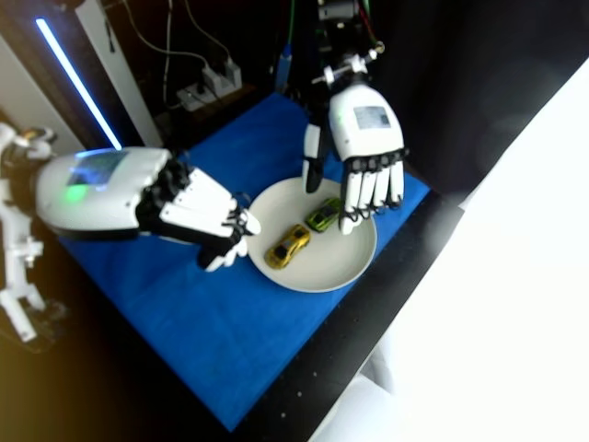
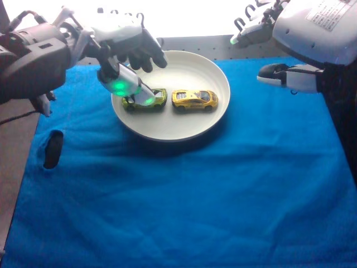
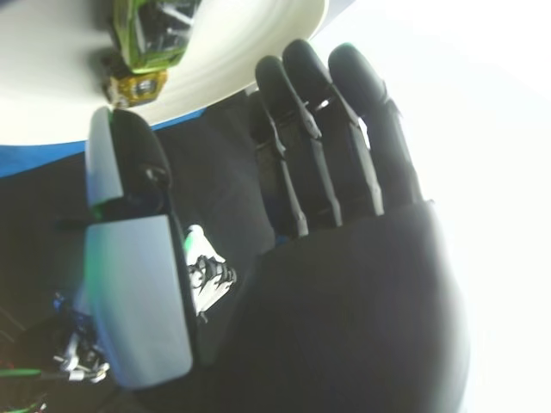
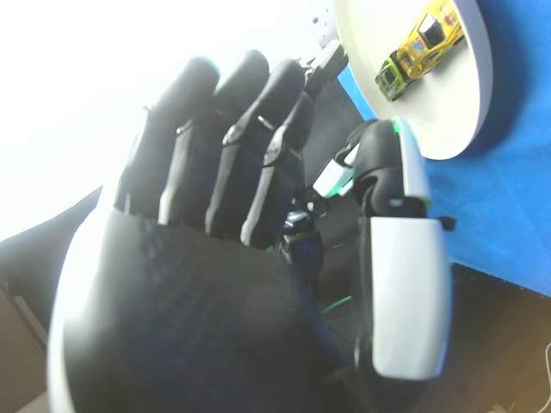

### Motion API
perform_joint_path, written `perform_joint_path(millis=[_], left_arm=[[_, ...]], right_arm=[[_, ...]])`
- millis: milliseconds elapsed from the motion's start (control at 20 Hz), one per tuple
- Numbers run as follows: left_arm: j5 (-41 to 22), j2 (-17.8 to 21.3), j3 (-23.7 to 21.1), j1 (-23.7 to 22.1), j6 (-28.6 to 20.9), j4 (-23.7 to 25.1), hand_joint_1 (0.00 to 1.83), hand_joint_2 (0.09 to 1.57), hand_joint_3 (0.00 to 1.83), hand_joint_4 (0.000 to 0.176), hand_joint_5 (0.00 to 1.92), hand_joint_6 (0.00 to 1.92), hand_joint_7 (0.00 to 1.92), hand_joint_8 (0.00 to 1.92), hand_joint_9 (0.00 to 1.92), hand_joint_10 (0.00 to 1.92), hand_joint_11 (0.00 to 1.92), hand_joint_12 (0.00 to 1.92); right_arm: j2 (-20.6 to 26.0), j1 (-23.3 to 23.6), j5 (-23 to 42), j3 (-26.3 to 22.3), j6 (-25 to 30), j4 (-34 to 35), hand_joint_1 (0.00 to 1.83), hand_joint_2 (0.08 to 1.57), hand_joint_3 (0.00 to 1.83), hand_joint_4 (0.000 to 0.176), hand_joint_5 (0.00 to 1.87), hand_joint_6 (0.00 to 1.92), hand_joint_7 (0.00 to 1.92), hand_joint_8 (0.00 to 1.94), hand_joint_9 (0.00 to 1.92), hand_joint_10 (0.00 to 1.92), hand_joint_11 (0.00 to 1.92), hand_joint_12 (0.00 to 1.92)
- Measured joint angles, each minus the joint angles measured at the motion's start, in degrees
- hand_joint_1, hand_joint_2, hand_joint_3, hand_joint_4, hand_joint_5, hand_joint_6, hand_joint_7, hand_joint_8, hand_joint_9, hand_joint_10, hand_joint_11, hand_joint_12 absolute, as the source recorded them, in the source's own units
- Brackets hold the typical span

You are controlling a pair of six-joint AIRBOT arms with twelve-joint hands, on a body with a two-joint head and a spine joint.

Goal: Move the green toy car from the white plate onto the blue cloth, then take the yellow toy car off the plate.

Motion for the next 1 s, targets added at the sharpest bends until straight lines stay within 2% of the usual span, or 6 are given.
perform_joint_path(millis=[50,150,400,600,750,1000], left_arm=[[0.17,-0.48,0.31,0.13,0.00,-0.26,0.98,0.96,0.00,0.000,0.73,0.03,0.84,0.24,0.65,0.80,0.41,1.49],[0.24,-0.90,0.70,0.44,-0.02,-0.70,0.97,0.95,0.00,0.000,0.73,0.02,0.83,0.19,0.66,0.72,0.39,1.45],[1.09,-1.22,1.29,1.03,0.00,-1.07,1.00,0.95,0.00,0.000,0.75,0.01,0.87,0.11,0.73,0.65,0.46,1.39],[1.42,-2.32,2.10,1.62,-0.02,-1.79,0.96,0.96,0.00,0.000,0.76,0.01,0.90,0.10,0.73,0.67,0.44,1.43],[1.44,-2.38,2.32,1.68,-0.02,-2.10,0.95,0.96,0.00,0.000,0.76,0.01,0.90,0.08,0.71,0.69,0.42,1.45],[1.36,-2.45,2.60,2.21,-0.02,-2.21,0.94,0.99,0.01,0.000,0.78,0.01,0.91,0.07,0.71,0.70,0.42,1.48]], right_arm=[[0.00,0.00,0.02,0.00,0.00,-0.02,1.02,1.10,0.00,0.000,0.84,0.00,0.79,0.62,0.58,1.19,0.33,1.89],[0.00,0.00,0.02,0.00,0.00,0.00,1.04,1.09,0.00,0.000,0.85,0.01,0.82,0.65,0.60,1.25,0.35,1.92],[0.00,0.00,0.02,0.00,0.00,-0.07,1.06,1.08,0.00,0.000,0.85,0.00,0.84,0.61,0.61,1.19,0.33,1.90],[0.00,0.00,0.00,0.00,0.00,0.09,1.07,1.08,0.00,0.000,0.86,0.01,0.83,0.62,0.63,1.24,0.43,1.88],[0.00,0.00,0.00,0.00,0.00,0.04,1.08,1.08,0.00,0.000,0.85,0.00,0.81,0.60,0.60,1.22,0.39,1.88],[0.00,0.00,0.02,0.00,0.00,0.00,1.12,1.07,0.00,0.000,0.86,0.00,0.84,0.66,0.62,1.27,0.44,1.89]])
